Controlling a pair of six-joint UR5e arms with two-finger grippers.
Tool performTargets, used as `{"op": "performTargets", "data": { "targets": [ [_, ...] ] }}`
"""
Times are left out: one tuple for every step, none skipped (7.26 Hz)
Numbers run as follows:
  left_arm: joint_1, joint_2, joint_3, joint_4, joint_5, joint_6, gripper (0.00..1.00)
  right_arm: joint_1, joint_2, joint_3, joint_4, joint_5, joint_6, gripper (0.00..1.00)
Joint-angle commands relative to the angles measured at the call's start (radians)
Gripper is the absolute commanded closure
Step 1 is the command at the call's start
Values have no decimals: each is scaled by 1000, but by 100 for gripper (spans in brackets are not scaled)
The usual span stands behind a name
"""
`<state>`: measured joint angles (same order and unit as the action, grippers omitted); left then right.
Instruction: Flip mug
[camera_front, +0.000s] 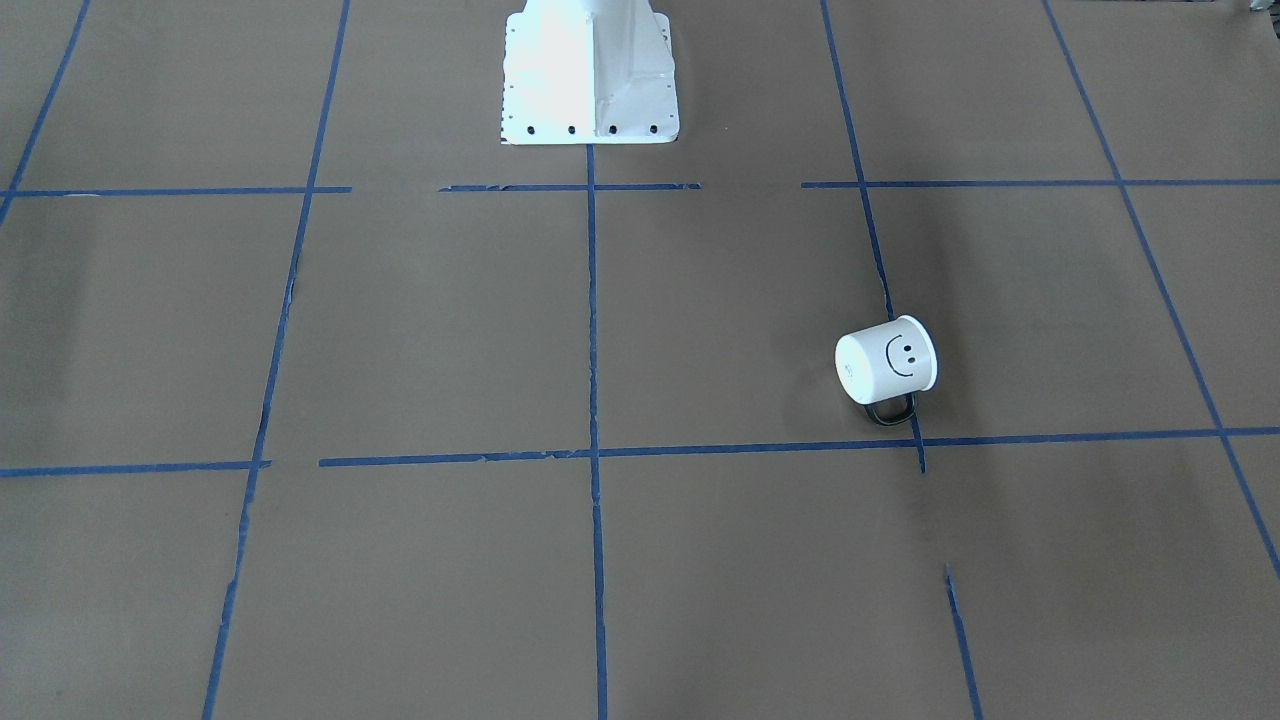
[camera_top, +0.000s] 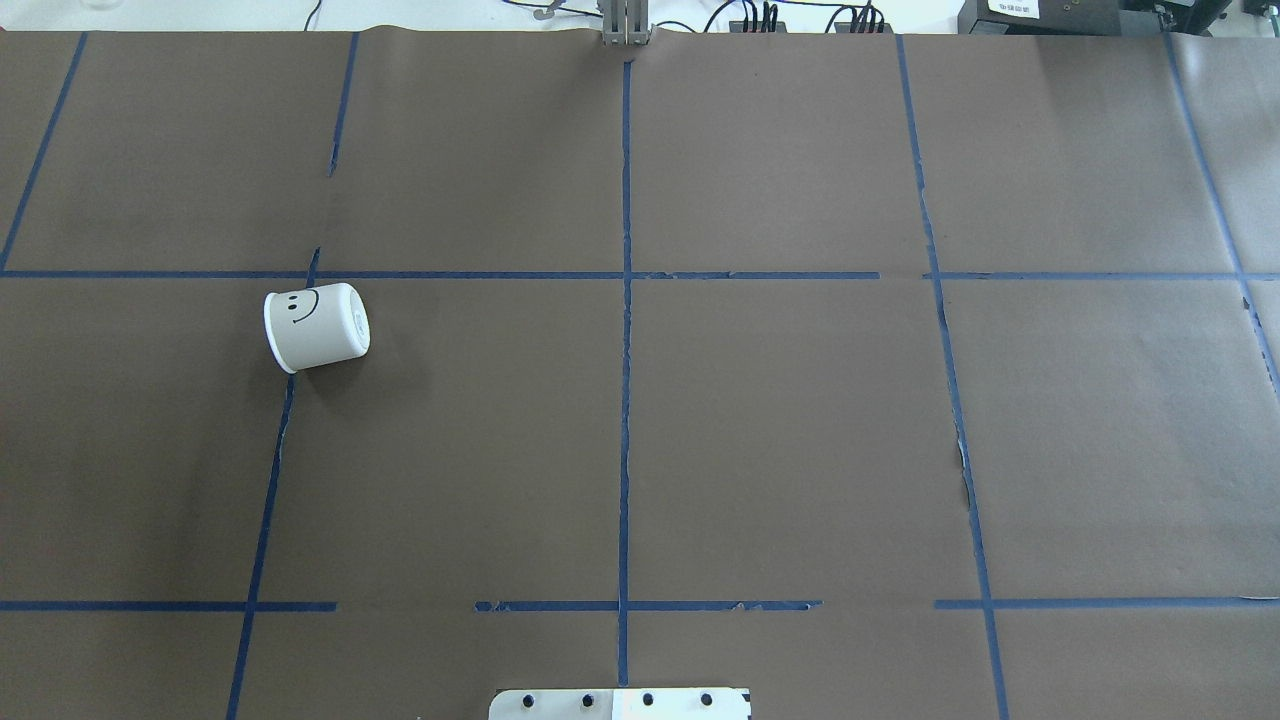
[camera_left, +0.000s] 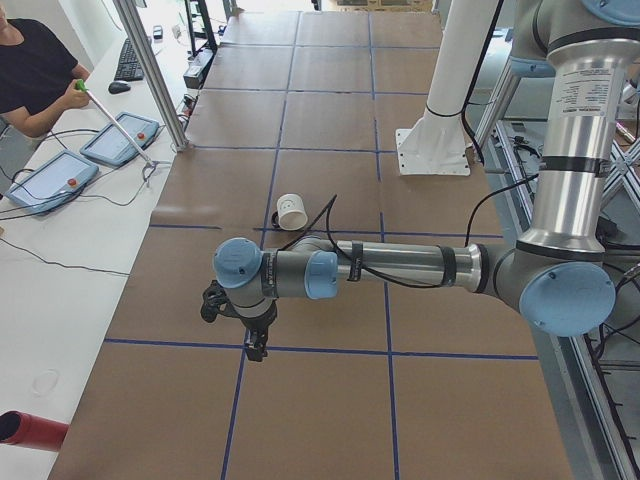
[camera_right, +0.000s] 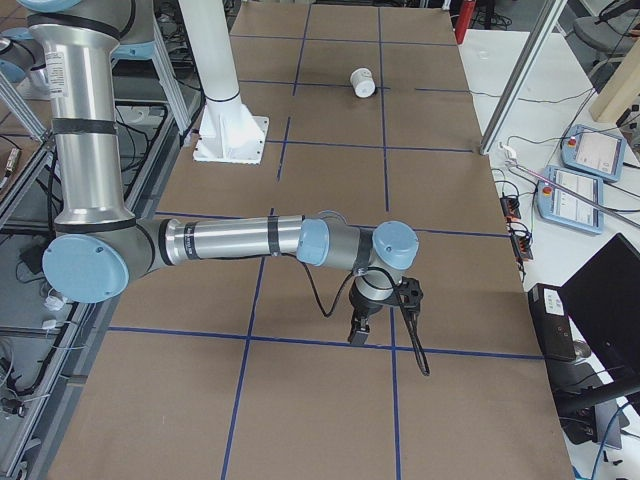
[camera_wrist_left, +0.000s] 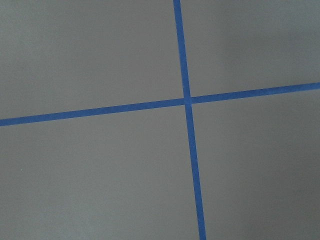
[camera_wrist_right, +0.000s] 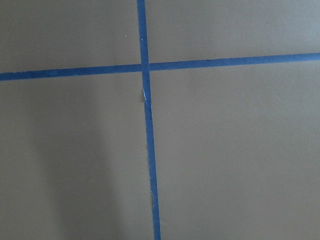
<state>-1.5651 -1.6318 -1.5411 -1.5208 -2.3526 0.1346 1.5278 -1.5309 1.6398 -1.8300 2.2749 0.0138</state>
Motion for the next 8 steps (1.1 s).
{"op": "performTargets", "data": {
  "targets": [
    [0,-6,-4,-1,1,0,0,0,0,0,0,0,0,0],
    [-1,-13,-11,-1,1,0,0,0,0,0,0,0,0,0],
    [2,-20,-11,-5,-4,5,0,0,0,0,0,0,0,0],
    [2,-37,-10,-46,2,0,0,0,0,0,0,0,0,0],
    [2,-37,-11,-99,1,-6,0,0,0,0,0,0,0,0],
    [10,-37,-8,-192,-1,-85,0,0,0,0,0,0,0,0],
    [10,-30,1,-334,-7,-230,0,0,0,0,0,0,0,0],
    [16,-25,4,-454,-10,-353,0,0,0,0,0,0,0,0]
  ]
}}
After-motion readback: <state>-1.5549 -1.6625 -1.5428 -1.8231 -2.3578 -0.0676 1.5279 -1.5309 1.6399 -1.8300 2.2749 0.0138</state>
